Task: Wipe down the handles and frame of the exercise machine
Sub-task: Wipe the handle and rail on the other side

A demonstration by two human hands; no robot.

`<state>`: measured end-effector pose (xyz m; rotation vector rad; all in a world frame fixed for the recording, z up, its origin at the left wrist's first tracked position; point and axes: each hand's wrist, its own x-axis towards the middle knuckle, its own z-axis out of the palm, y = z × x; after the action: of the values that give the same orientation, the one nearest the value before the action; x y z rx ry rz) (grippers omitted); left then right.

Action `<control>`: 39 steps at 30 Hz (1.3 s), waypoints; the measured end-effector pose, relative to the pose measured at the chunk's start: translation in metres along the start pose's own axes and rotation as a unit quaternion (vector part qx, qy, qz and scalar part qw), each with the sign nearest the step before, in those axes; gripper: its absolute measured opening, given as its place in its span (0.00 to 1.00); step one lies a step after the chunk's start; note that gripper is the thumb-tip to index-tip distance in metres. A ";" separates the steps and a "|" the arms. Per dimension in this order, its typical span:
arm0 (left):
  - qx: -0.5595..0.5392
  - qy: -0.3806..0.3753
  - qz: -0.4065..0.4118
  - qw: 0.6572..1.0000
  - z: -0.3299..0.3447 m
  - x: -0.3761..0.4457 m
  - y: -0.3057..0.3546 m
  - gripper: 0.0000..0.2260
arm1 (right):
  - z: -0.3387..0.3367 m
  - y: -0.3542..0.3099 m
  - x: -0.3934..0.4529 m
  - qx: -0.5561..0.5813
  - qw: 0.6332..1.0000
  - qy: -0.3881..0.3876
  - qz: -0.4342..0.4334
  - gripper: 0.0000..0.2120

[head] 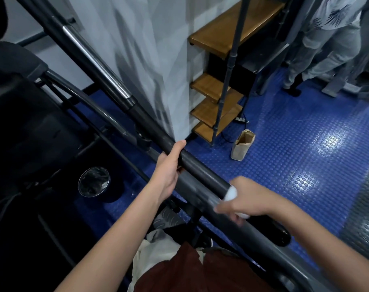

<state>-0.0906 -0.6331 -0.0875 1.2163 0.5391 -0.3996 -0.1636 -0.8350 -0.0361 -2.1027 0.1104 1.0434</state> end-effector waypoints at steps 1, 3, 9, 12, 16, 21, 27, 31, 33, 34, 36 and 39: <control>-0.001 0.004 0.003 1.000 0.001 0.000 -0.002 0.28 | 0.006 -0.014 0.007 -0.062 0.995 0.074 -0.001 0.15; 0.006 0.006 0.003 1.000 0.003 -0.002 -0.004 0.25 | 0.020 -0.042 0.020 -0.202 0.957 0.205 -0.020 0.13; 0.027 -0.016 0.009 0.999 0.003 -0.010 -0.007 0.25 | 0.039 -0.051 0.022 -0.298 0.898 0.319 -0.063 0.09; 0.019 -0.030 0.009 0.999 0.003 -0.012 -0.011 0.25 | 0.024 -0.007 -0.007 -0.198 0.954 0.226 -0.016 0.14; 0.006 -0.065 -0.006 0.998 0.004 -0.018 -0.016 0.20 | 0.006 0.044 -0.039 0.038 0.999 0.026 0.012 0.18; 0.016 -0.078 -0.003 0.997 0.004 -0.023 -0.014 0.16 | -0.012 0.055 -0.041 0.130 0.981 -0.147 -0.001 0.17; 0.038 -0.069 0.008 0.997 0.004 -0.020 -0.013 0.18 | 0.011 -0.013 0.003 -0.044 0.994 0.104 0.004 0.14; 0.068 -0.064 0.012 0.996 0.004 -0.022 -0.011 0.20 | 0.038 -0.054 0.023 -0.286 0.908 0.303 -0.040 0.08; 0.078 -0.070 0.013 0.994 0.003 -0.023 -0.009 0.18 | 0.045 -0.050 0.022 -0.318 0.885 0.334 -0.058 0.08; 0.076 -0.071 0.013 0.994 0.003 -0.023 -0.009 0.16 | 0.043 -0.043 0.017 -0.312 0.888 0.332 -0.057 0.09; 0.065 -0.068 0.011 0.995 0.002 -0.022 -0.009 0.15 | 0.034 -0.018 0.001 -0.267 0.919 0.286 -0.037 0.12; 0.065 -0.071 0.011 0.995 0.004 -0.023 -0.010 0.14 | 0.014 0.024 -0.029 -0.089 0.989 0.115 -0.008 0.18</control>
<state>-0.1139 -0.6398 -0.0812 1.3063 0.3818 -0.5058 -0.2014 -0.8494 -0.0356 -2.3779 0.1165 0.8228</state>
